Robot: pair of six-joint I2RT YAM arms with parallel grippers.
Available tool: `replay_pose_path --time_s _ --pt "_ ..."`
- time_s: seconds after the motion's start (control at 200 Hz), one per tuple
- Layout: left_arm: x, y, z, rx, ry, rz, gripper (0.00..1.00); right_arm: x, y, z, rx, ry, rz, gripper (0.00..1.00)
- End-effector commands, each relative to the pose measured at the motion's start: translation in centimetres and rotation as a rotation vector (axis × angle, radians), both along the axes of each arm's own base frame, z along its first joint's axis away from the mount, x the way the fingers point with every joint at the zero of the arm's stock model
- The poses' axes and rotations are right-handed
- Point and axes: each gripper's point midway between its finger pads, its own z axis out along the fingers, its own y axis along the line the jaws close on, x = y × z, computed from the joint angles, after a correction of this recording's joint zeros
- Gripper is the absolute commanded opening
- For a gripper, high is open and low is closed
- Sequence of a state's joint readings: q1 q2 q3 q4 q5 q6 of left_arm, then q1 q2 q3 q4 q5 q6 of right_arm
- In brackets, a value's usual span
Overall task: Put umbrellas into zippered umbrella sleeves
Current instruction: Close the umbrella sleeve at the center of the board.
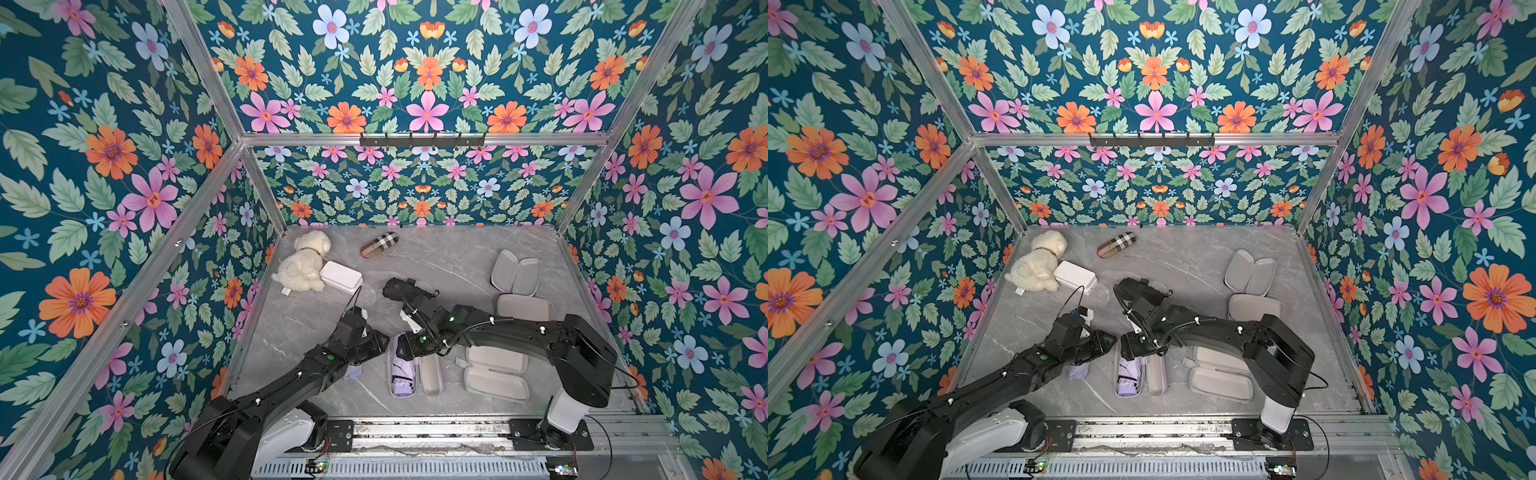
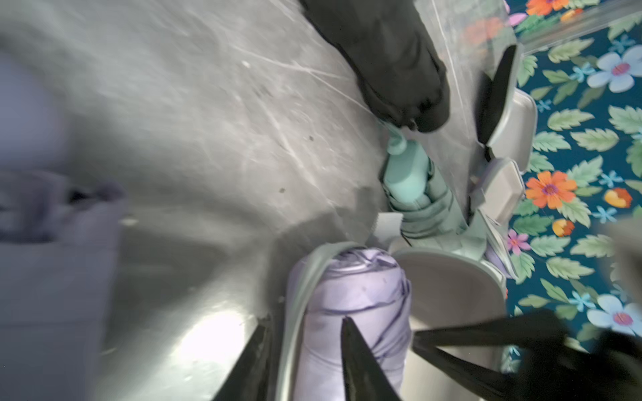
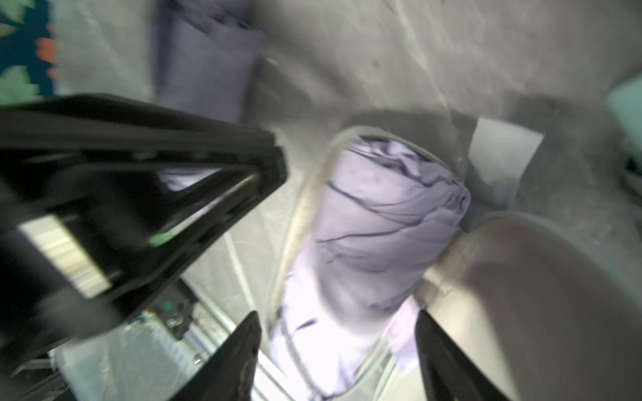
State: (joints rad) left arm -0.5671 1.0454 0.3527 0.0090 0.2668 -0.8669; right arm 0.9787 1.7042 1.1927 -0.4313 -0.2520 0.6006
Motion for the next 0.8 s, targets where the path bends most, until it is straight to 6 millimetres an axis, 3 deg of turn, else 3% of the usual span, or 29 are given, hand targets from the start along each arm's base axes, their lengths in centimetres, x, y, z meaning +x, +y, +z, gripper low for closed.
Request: replay_pose_path --time_s 0.0,0.095,0.185,0.24,0.305,0.41,0.57,0.655,0.725,0.795 --pt "-1.2 0.2 0.0 0.004 0.030 -0.034 0.53 -1.2 -1.0 3.0 0.034 0.031 -0.005 0.75" --pt "-1.4 -0.4 1.0 -0.049 0.006 -0.046 0.66 -0.9 -3.6 3.8 0.016 0.042 -0.095 0.77" --pt "-2.1 -0.9 0.7 -0.056 0.007 -0.064 0.80 -0.9 -6.5 2.5 -0.033 0.078 -0.169 0.84" --pt "-2.6 -1.2 -0.2 -0.047 0.020 -0.076 0.81 -1.3 -7.2 1.6 -0.028 0.102 -0.183 0.91" --pt "-3.0 -1.6 -1.2 -0.046 0.038 -0.090 0.82 -1.8 -6.6 1.0 0.015 0.139 -0.168 0.95" --pt "-3.5 -3.0 -1.8 -0.086 0.051 -0.123 0.77 -1.9 -3.9 1.1 0.154 0.189 -0.140 0.96" --pt "-3.6 -4.5 -0.9 -0.192 0.037 -0.143 0.61 -1.8 -0.1 3.1 0.286 0.191 -0.092 0.96" --pt "-3.7 -5.1 -0.2 -0.237 0.022 -0.161 0.55 -2.2 0.9 2.4 0.260 0.211 -0.073 0.95" --pt "-3.7 -4.7 -0.2 -0.210 0.017 -0.168 0.55 -2.2 0.8 0.8 0.219 0.230 -0.089 0.94" --pt "-3.4 -2.5 -1.3 -0.101 0.035 -0.128 0.57 -2.1 0.3 -0.5 0.188 0.237 -0.111 0.93"
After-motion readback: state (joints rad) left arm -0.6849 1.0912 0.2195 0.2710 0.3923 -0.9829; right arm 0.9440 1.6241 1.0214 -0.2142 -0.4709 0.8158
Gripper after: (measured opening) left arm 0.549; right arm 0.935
